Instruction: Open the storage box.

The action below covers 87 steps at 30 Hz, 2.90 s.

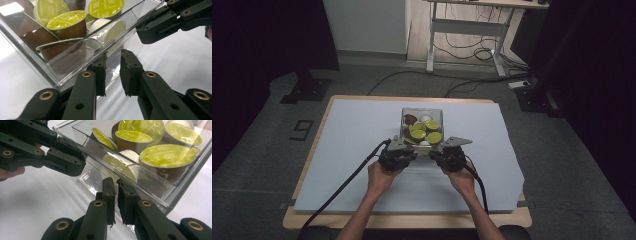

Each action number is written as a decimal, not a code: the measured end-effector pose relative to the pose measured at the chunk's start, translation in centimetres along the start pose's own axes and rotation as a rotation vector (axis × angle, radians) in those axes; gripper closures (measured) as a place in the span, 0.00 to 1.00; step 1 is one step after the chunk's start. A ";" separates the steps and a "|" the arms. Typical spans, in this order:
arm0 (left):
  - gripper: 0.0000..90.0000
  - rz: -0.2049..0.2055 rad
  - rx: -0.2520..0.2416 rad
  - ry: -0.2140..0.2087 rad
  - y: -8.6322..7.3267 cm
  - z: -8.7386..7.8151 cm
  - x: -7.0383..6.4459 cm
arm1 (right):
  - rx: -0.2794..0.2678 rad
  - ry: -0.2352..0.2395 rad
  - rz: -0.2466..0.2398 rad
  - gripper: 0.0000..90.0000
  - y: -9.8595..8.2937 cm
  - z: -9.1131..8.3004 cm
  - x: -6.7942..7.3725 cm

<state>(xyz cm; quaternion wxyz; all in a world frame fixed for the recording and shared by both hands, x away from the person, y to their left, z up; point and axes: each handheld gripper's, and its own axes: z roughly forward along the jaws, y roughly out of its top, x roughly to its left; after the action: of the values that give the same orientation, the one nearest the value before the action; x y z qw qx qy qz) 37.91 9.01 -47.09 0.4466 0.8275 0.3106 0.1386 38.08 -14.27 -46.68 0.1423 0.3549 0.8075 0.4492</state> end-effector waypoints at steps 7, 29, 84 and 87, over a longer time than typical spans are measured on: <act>0.87 0.019 0.004 0.017 0.0 -0.2 -0.4 | -0.008 0.019 -0.002 0.93 0.0 0.0 0.0; 0.86 0.043 0.017 -0.028 -0.9 -1.6 -2.3 | 0.022 0.037 -0.060 0.92 -1.0 -2.0 2.0; 0.88 0.073 0.003 -0.077 -4.3 -5.4 -7.8 | 0.031 0.101 -0.092 0.91 -4.4 -6.2 6.5; 0.88 0.073 0.002 -0.076 -4.4 -5.6 -8.0 | 0.030 0.102 -0.095 0.91 -4.5 -6.4 6.7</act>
<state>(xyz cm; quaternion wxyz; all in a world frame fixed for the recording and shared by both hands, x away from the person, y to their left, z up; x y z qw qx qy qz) 27.19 9.34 -47.21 0.4522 0.8433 0.2633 0.1227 27.84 -15.15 -46.26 0.1167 0.2946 0.8363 0.4474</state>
